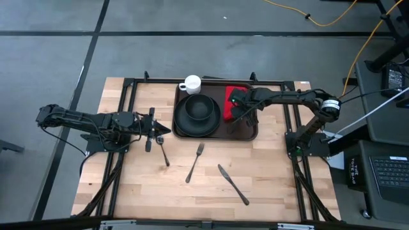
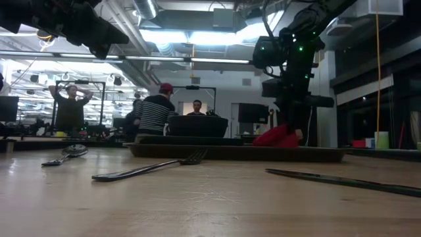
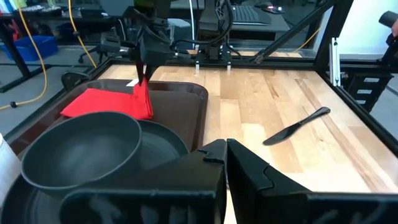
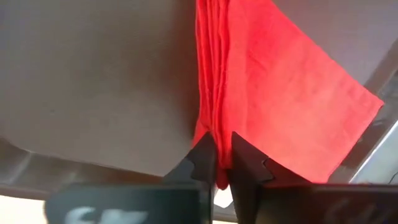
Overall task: Set up tray
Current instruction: Put the red napkin to the right of the black plate on the brown serving tray
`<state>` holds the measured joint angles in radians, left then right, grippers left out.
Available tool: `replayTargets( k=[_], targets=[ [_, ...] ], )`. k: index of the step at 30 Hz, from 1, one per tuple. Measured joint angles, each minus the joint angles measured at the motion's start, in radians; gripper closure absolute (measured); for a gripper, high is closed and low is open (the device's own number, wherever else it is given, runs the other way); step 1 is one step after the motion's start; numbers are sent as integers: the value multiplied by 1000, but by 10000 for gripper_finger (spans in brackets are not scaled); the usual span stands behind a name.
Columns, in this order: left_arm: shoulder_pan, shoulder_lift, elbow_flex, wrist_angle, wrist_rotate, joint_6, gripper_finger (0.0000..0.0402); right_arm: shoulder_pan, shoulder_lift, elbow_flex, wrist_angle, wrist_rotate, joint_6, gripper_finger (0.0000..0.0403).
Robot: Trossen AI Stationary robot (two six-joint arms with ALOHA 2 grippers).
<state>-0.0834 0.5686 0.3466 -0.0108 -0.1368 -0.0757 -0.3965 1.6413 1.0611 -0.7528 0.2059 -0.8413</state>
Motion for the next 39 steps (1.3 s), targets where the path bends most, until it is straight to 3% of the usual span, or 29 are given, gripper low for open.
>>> replayTargets(
  k=[17,24,35,39],
  targets=[
    [0,0,0,0,0,-16,396,0,0,0,-68,-1,3,350],
    [0,0,0,0,0,-16,396,-1,0,0,-65,-103,37,348],
    [0,0,0,0,0,-16,396,-1,0,0,-66,-105,104,335],
    [0,0,0,0,0,-16,396,-1,0,0,-66,-167,114,323]
  ],
)
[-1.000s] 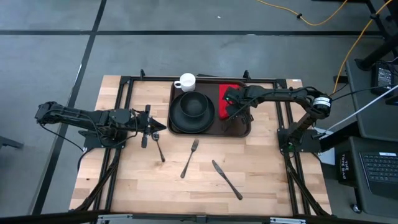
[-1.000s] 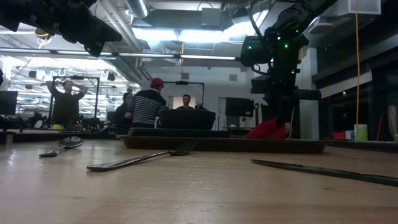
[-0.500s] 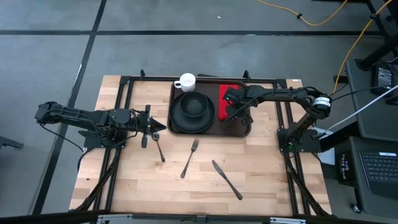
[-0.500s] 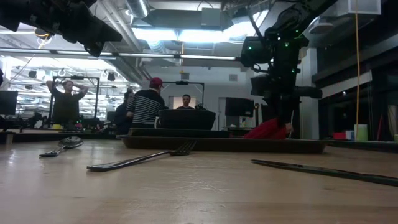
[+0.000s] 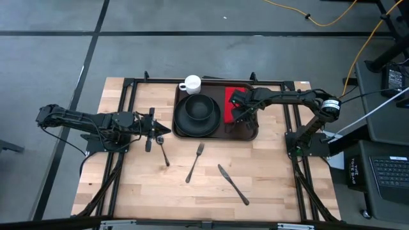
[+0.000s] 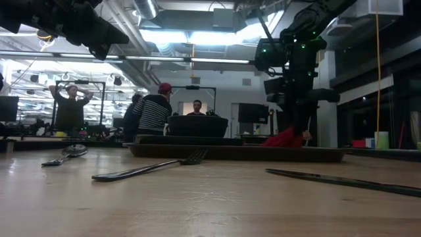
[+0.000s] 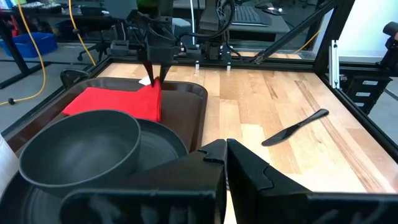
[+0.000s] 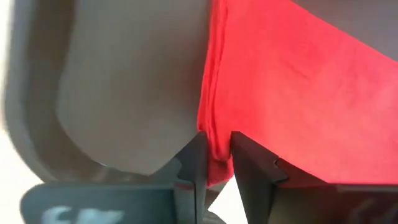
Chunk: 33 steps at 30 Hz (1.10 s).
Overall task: Set up tray
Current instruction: Put the red napkin to the right of the black plate on the brown serving tray, then put the black fork on the red napkin on the brown serving tray
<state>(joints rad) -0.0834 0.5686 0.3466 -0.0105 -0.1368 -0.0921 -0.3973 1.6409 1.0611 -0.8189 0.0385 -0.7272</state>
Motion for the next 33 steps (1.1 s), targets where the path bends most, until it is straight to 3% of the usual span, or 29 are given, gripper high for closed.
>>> replayTargets(
  k=[20,28,33],
  targets=[
    [0,0,0,0,0,0,396,0,0,9,-8,-51,138,275],
    [0,0,0,0,0,0,396,1,-1,178,-185,-51,376,282],
    [0,0,0,-1,0,16,396,24,-1,326,-273,-40,442,328]
  ],
)
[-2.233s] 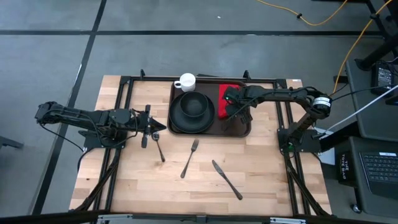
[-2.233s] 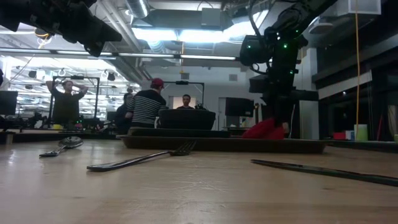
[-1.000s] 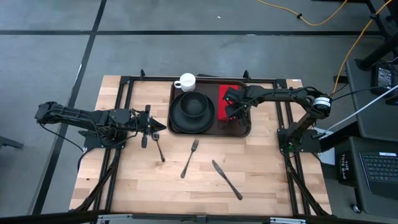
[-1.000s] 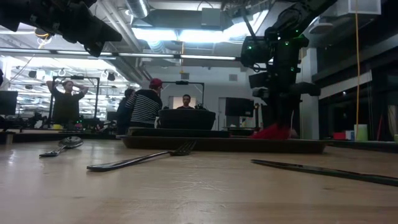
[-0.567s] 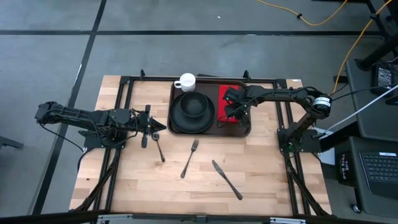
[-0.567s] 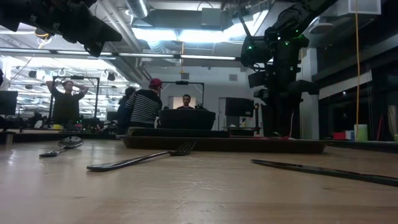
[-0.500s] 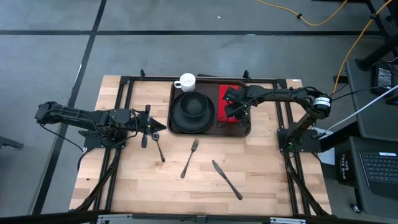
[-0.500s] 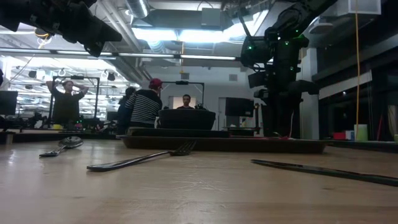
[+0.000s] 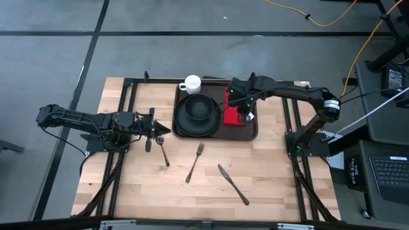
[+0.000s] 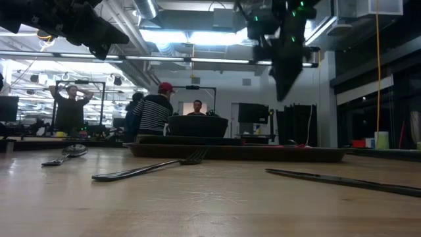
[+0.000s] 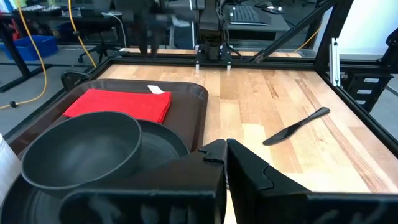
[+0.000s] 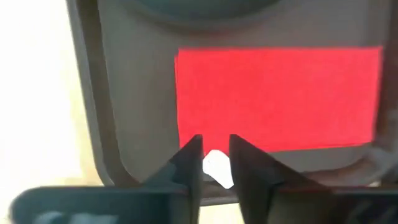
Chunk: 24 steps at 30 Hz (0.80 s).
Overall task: Set up tray
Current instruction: Put the black fork on the red napkin on the brown serving tray
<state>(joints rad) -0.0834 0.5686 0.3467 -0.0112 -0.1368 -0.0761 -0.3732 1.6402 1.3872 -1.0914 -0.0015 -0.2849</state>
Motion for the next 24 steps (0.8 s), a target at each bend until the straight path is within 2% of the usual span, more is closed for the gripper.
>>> replayTargets(
  k=[5,12,24],
  targets=[
    [0,0,0,0,0,0,396,68,0,134,-52,82,57,394],
    [0,0,0,0,0,1,396,217,-1,185,-56,222,198,396],
    [0,0,0,-29,0,0,396,425,-1,67,88,262,451,397]
  ],
)
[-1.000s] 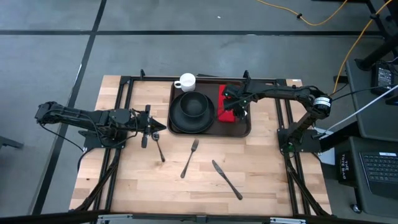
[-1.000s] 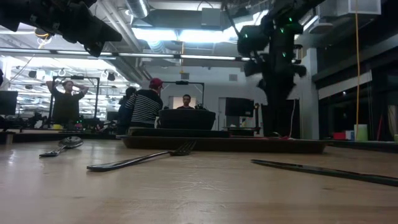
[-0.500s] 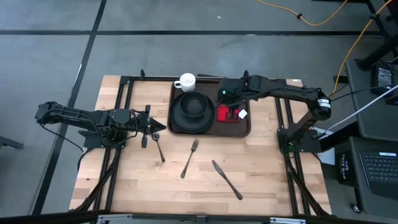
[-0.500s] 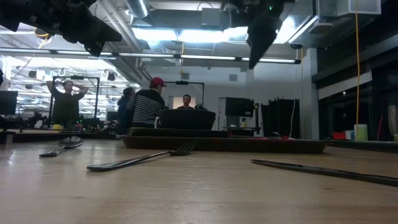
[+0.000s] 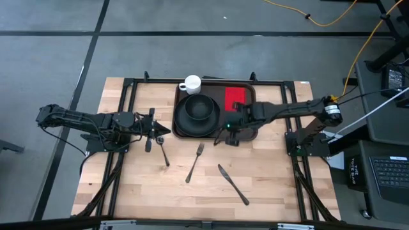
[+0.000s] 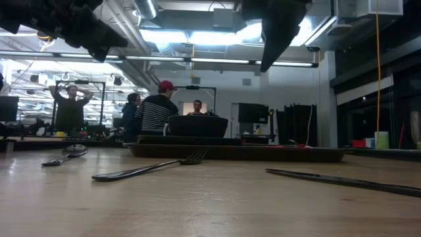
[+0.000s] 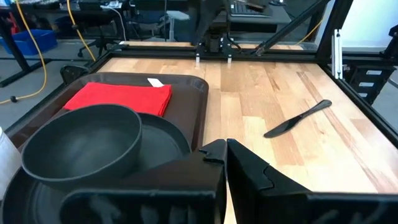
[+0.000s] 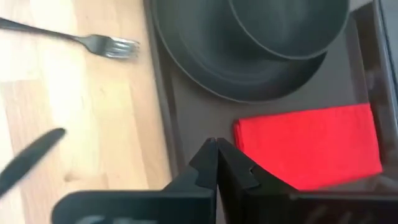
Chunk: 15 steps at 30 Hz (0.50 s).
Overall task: Set up tray
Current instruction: Put the black fork on the red napkin on the brown serving tray
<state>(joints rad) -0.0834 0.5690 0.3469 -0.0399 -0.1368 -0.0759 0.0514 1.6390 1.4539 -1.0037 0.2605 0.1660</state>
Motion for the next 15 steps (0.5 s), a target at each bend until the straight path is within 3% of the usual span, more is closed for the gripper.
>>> replayTargets(
  k=[7,15],
  targets=[
    [0,0,0,-11,0,-6,396,103,0,-6,41,122,90,394],
    [0,0,0,-10,0,-8,396,164,0,-6,72,187,119,391]
  ],
)
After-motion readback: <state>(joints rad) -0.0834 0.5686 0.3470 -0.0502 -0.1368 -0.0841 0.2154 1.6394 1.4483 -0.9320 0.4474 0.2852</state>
